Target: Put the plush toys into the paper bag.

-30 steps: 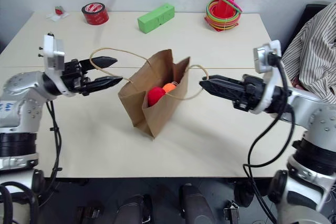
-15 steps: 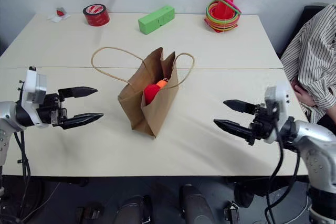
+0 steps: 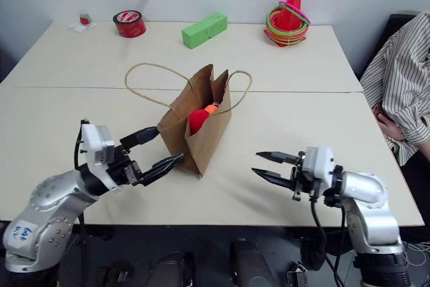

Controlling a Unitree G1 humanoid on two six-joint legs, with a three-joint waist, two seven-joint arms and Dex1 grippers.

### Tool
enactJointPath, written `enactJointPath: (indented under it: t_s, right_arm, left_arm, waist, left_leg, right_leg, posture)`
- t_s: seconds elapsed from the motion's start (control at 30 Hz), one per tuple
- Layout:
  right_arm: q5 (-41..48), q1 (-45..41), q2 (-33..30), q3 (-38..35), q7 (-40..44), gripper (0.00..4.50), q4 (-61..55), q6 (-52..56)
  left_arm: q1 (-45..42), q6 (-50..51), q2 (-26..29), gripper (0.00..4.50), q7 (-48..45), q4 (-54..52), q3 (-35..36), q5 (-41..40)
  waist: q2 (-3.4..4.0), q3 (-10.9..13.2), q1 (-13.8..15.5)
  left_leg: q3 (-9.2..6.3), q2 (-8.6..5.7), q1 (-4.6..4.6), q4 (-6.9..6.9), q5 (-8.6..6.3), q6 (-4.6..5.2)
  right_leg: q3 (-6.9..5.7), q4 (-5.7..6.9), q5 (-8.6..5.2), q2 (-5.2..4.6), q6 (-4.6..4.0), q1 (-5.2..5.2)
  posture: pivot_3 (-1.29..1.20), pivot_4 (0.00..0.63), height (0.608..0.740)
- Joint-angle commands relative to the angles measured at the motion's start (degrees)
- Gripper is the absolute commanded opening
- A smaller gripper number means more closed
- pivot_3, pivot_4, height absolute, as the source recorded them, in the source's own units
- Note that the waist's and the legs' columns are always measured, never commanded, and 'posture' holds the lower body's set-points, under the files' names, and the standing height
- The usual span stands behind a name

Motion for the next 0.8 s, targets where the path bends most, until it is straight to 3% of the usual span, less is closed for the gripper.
enactJointPath:
  t_s: [0.03,0.23,0.33,0.53,0.73,0.8]
  right_arm:
    - [-1.4,-1.7,1.8,2.7,-1.7,0.02,0.0,-2.8]
    - [-0.3,-0.5,1.6,3.8,-1.7,0.02,-0.8,-4.1]
    - [0.8,-0.4,0.9,2.3,-2.4,0.00,-1.7,-3.7]
    - [2.5,2.0,-1.2,0.1,-4.1,0.00,-4.7,-2.7]
    - [4.9,6.8,-7.2,-9.1,-6.5,0.00,-7.4,-0.5]
    - [5.5,8.4,-8.9,-11.1,-6.7,0.00,-7.8,0.2]
  left_arm:
    - [-1.4,-2.5,-1.9,4.50,4.2,-1.5,-4.6,4.9]
    - [-3.7,-5.9,-7.8,4.50,11.2,2.3,-11.0,13.2]
    - [-3.9,-7.4,-8.4,3.93,11.0,3.9,-11.3,14.2]
    - [-7.4,-9.7,-3.8,2.12,1.6,9.6,-9.3,11.1]
    - [-17.6,-10.5,4.2,0.19,-24.3,22.0,-6.0,-1.8]
    - [-20.0,-9.7,5.6,0.01,-29.1,25.1,-6.3,-3.3]
  waist:
    - [0.00,0.0,0.1]
    - [0.01,0.0,1.4]
    - [0.01,0.0,1.5]
    - [0.01,0.0,1.7]
    - [0.01,0.0,1.8]
    - [0.01,0.0,1.9]
  left_leg:
    - [-0.02,0.00,-0.01,0.00,0.00,-0.01]
    - [-0.02,-0.01,-0.09,0.09,-0.03,-0.03]
    - [0.01,-0.01,-0.08,0.08,-0.04,-0.03]
    - [-0.04,0.00,-0.06,0.04,-0.04,-0.02]
    - [-0.02,-0.01,-0.11,0.06,-0.04,-0.03]
    - [-0.01,-0.03,-0.11,0.07,-0.03,-0.05]
  right_leg:
    - [-0.01,0.01,-0.01,0.01,-0.01,-0.02]
    - [-0.02,-0.07,-0.02,-0.01,-0.01,-0.02]
    - [-0.01,-0.09,-0.01,-0.02,0.00,-0.02]
    - [-0.06,-0.04,-0.03,0.01,-0.04,-0.02]
    - [-0.12,-0.07,-0.03,-0.01,-0.04,-0.04]
    - [-0.13,-0.11,-0.04,-0.02,-0.03,-0.03]
  posture:
    - [0.00,0.150,0.740]
    - [0.00,0.150,0.740]
    - [0.00,0.150,0.740]
    - [0.00,0.150,0.740]
    - [0.00,0.150,0.740]
    - [0.00,0.150,0.740]
